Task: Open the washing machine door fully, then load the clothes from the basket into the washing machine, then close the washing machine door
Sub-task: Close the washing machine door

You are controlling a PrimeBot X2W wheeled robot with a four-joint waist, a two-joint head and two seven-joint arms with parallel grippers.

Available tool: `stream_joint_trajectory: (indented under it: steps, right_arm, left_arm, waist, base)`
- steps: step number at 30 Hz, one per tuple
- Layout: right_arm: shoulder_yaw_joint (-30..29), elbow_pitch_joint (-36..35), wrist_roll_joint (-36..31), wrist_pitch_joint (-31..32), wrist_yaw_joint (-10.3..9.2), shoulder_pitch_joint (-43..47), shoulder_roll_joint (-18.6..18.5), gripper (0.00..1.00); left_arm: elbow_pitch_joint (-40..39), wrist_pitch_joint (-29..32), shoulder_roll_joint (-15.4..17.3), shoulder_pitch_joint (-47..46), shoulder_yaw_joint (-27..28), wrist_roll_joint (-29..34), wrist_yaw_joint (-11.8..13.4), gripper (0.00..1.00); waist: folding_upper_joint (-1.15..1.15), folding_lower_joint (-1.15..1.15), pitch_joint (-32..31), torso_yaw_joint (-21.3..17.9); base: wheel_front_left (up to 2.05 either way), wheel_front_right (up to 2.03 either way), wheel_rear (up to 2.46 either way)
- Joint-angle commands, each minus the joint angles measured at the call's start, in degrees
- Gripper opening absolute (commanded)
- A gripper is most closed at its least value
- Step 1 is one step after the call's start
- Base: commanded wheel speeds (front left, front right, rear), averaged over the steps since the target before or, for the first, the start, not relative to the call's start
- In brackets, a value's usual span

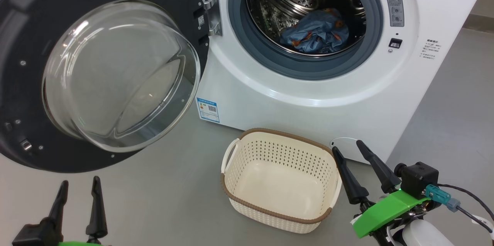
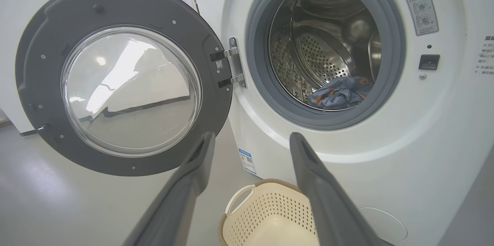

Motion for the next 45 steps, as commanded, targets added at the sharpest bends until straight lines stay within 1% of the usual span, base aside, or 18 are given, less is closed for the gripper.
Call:
stream_joint_trajectory:
  steps: [1, 5, 6, 7, 8, 11, 14, 17, 20, 21, 24, 26, 28, 31, 34, 38, 42, 45]
  right_arm:
    - [1.08, -1.31, 0.17, -0.29, 0.31, -0.91, -0.58, 1.0]
    - [0.97, -1.37, 0.19, -0.29, 0.31, -0.86, -0.75, 1.0]
    - [0.9, -1.39, 0.18, -0.29, 0.31, -0.81, -0.81, 1.0]
    - [0.81, -1.41, 0.16, -0.29, 0.31, -0.76, -0.88, 1.0]
    - [0.69, -1.43, 0.12, -0.29, 0.31, -0.73, -0.95, 1.0]
    - [0.39, -1.49, -0.07, -0.29, 0.31, -0.62, -1.19, 1.0]
    - [0.23, -1.53, -0.37, -0.29, 0.31, -0.7, -1.61, 1.0]
    - [0.58, -1.51, -0.6, -0.29, 0.31, -1.15, -1.97, 1.0]
    - [1.08, -1.43, -0.77, -0.29, 0.31, -2.03, -2.43, 1.0]
    - [1.08, -1.43, -0.77, -0.29, 0.31, -2.03, -2.43, 1.0]
    - [1.34, -1.05, -1.03, -0.29, 0.31, -2.91, -2.84, 1.0]
    - [1.62, -0.9, -1.16, -0.29, 0.31, -3.47, -3.12, 1.0]
    - [1.87, -0.85, -1.37, -0.29, 0.31, -4.01, -3.44, 1.0]
    - [2.14, -0.76, -1.69, -0.29, 0.31, -4.87, -3.85, 1.0]
    - [2.43, -0.53, -1.96, -0.29, 0.31, -5.51, -4.35, 1.0]
    - [2.45, -0.76, -2.5, 0.24, 0.31, -6.31, -5.2, 1.0]
    - [2.09, -1.65, -3.08, 1.13, 0.31, -6.88, -6.03, 1.0]
    - [1.74, -2.52, -3.57, 1.8, 0.31, -7.15, -6.45, 1.0]
  left_arm:
    - [-1.62, -0.37, 0.99, -0.66, 1.78, 0.42, 0.39, 1.0]
    - [-2.81, -0.37, 1.65, -0.99, 2.6, -0.2, 0.3, 0.99]
    - [-3.53, -0.37, 1.88, -1.21, 3.02, -0.45, 0.28, 0.88]
    - [-4.39, -0.37, 2.22, -1.47, 3.37, -0.71, 0.24, 0.49]
    - [-5.38, -0.37, 2.62, -1.86, 3.72, -1.11, 0.18, 0.0]
    - [-8.76, -0.14, 4.77, -3.84, 4.9, -3.31, -0.08, 0.0]
    - [-12.62, 2.21, 7.75, -7.3, 6.48, -7.97, -0.32, 0.0]
    - [-14.72, 6.1, 11.46, -11.69, 9.32, -15.84, -0.46, 0.0]
    - [-13.55, 9.81, 15.41, -16.28, 12.82, -26.01, -0.51, 0.0]
    - [-13.55, 9.81, 15.41, -16.28, 12.82, -26.01, -0.51, 0.0]
    - [-8.95, 12.28, 18.43, -20.67, 16.62, -35.38, -0.53, 0.0]
    - [-3.54, 15.05, 19.91, -24.24, 19.38, -42.95, -0.53, 0.0]
    - [2.76, 19.39, 20.98, -27.88, 22.16, -50.84, -0.54, 0.0]
    - [11.6, 22.8, 23.87, -32.33, 26.57, -58.15, -0.54, 0.0]
    - [19.95, 24.55, 26.67, -35.7, 29.88, -62.59, -0.54, 0.0]
    - [27.76, 26.95, 29.58, -38.17, 32.13, -66.13, -0.54, 0.0]
    - [31.59, 28.27, 32.0, -39.02, 32.26, -67.09, -0.54, 0.0]
    - [33.4, 28.81, 32.57, -39.5, 32.09, -67.82, -0.54, 0.0]
  waist:
    - [0.0, 0.0, 0.07, 0.06]
    - [0.0, 0.0, 0.27, 0.18]
    - [0.0, 0.0, 0.33, 0.2]
    - [0.0, 0.0, 0.42, 0.23]
    - [0.0, 0.0, 0.53, 0.28]
    - [0.0, 0.0, 0.92, 0.54]
    - [0.0, 0.0, 1.64, 0.88]
    - [0.0, 0.0, 2.5, 0.75]
    - [0.0, 0.0, 3.63, 0.05]
    - [0.0, 0.0, 3.63, 0.05]
    - [0.0, 0.0, 4.79, -0.92]
    - [0.0, 0.0, 5.53, -1.68]
    - [0.0, 0.0, 6.22, -2.56]
    - [0.0, 0.0, 7.37, -4.01]
    - [0.0, 0.0, 8.5, -5.36]
    - [0.0, 0.0, 10.23, -7.02]
    - [0.0, 0.0, 11.86, -8.23]
    - [0.0, 0.0, 13.05, -8.76]
  base:
    - [0.0, 0.0, 0.0]
    - [0.0, 0.0, 0.0]
    - [0.0, 0.0, 0.0]
    - [0.0, 0.0, 0.0]
    - [0.0, 0.0, 0.0]
    - [0.0, 0.0, 0.0]
    - [0.0, 0.0, 0.0]
    - [0.0, 0.0, 0.0]
    - [0.0, 0.0, 0.0]
    - [0.0, 0.0, 0.0]
    - [0.0, 0.0, 0.0]
    - [0.0, 0.0, 0.0]
    - [0.0, 0.0, 0.0]
    - [0.0, 0.0, 0.0]
    - [0.0, 0.0, 0.0]
    - [0.0, 0.0, 0.0]
    - [0.0, 0.0, 0.0]
    - [0.0, 0.0, 0.0]
